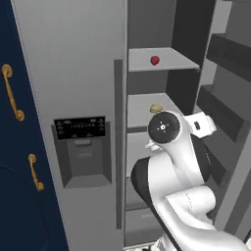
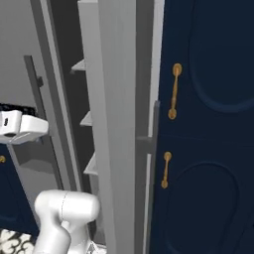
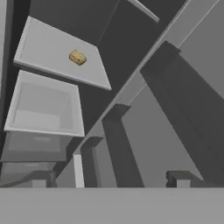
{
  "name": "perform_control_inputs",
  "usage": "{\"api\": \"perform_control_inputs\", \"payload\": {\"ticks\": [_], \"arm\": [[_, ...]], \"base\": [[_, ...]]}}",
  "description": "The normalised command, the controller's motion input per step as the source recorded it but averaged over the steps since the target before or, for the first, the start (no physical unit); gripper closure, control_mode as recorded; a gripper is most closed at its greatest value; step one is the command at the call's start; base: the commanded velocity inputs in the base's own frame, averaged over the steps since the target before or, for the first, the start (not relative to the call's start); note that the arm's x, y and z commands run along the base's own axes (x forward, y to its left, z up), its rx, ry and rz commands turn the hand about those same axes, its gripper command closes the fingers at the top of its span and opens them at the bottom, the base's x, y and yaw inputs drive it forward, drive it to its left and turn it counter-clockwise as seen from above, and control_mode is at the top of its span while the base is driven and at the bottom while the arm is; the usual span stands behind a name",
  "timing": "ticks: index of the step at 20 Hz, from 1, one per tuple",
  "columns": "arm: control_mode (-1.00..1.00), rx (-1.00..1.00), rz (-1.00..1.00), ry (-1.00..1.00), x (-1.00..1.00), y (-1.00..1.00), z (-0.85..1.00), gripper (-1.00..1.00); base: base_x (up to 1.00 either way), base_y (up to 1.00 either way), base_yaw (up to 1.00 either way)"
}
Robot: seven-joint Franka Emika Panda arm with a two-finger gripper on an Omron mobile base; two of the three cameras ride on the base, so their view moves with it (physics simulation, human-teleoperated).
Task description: Take the strawberry from the fridge and place it on top of the pancake, located on the dining counter.
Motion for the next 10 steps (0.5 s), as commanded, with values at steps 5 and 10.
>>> {"api": "perform_control_inputs", "payload": {"ticks": [5, 10], "arm": [[1.0, 0.0, 0.0, 0.0, 0.0, 0.0, 0.0, -1.0], [1.0, 0.0, 0.0, 0.0, 0.0, 0.0, 0.0, -1.0]], "base": [[0.79, 0.0, 0.06], [0.37, -0.26, 0.05]]}}
